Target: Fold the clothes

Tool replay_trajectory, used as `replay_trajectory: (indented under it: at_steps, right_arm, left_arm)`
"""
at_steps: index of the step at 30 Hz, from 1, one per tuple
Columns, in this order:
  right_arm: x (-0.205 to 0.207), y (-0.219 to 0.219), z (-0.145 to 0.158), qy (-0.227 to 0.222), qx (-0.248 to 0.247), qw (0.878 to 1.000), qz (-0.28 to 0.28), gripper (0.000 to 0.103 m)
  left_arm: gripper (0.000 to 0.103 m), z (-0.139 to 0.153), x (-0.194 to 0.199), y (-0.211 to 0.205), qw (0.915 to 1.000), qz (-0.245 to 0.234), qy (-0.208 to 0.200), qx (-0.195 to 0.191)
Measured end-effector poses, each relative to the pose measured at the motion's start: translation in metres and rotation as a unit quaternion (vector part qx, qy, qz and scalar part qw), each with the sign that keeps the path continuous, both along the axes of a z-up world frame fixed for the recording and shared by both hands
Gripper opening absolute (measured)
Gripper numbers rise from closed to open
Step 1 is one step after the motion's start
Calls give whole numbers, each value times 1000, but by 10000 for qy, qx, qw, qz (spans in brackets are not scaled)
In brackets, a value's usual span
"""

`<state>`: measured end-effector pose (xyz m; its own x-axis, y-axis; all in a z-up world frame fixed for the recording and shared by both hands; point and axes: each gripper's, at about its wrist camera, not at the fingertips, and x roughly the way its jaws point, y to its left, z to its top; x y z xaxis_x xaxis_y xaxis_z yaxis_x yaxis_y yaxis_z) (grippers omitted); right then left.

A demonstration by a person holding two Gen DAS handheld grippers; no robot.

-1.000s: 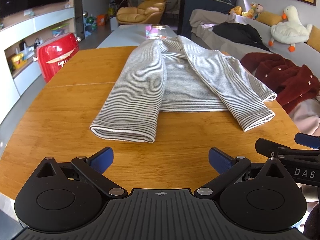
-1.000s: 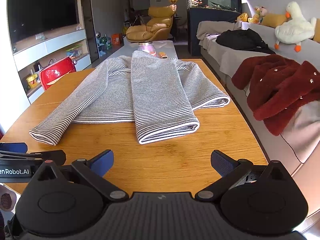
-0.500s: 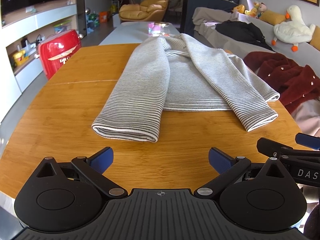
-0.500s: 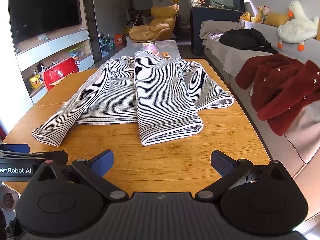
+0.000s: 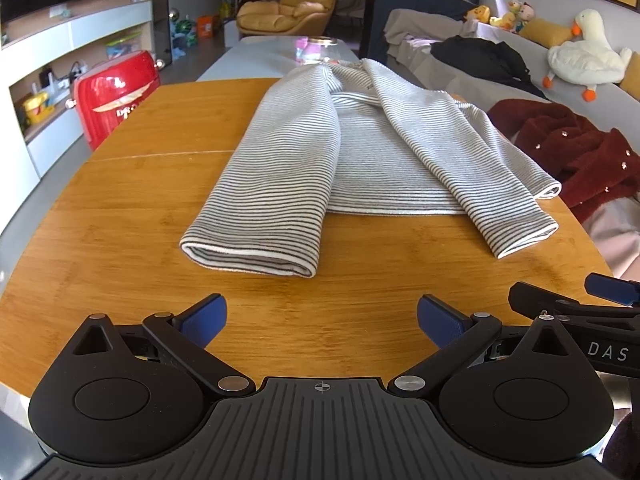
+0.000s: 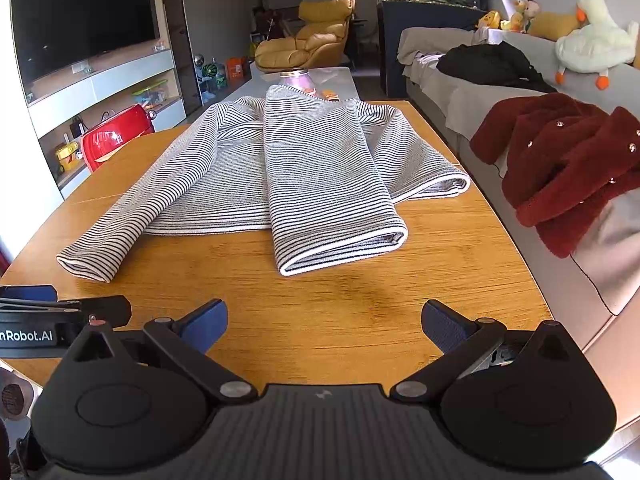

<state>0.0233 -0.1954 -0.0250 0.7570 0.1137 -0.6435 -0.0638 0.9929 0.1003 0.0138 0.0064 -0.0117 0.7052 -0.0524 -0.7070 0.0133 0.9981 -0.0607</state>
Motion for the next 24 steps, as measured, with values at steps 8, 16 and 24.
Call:
replay_trajectory:
  at_steps: [8,16,24]
  right_arm:
    - [0,0,-2,48,7,10000,-6,103]
    - [0,1,-2,49,6,10000,-2,103]
    - [1,0,-2,69,-1,10000,8,103]
  left_arm:
    - [103,0,0,-1,10000,-2,30,6]
    - [103,0,0,0,10000,-5,34,12]
    - [103,-1,1,-2,10000,-8,42,16]
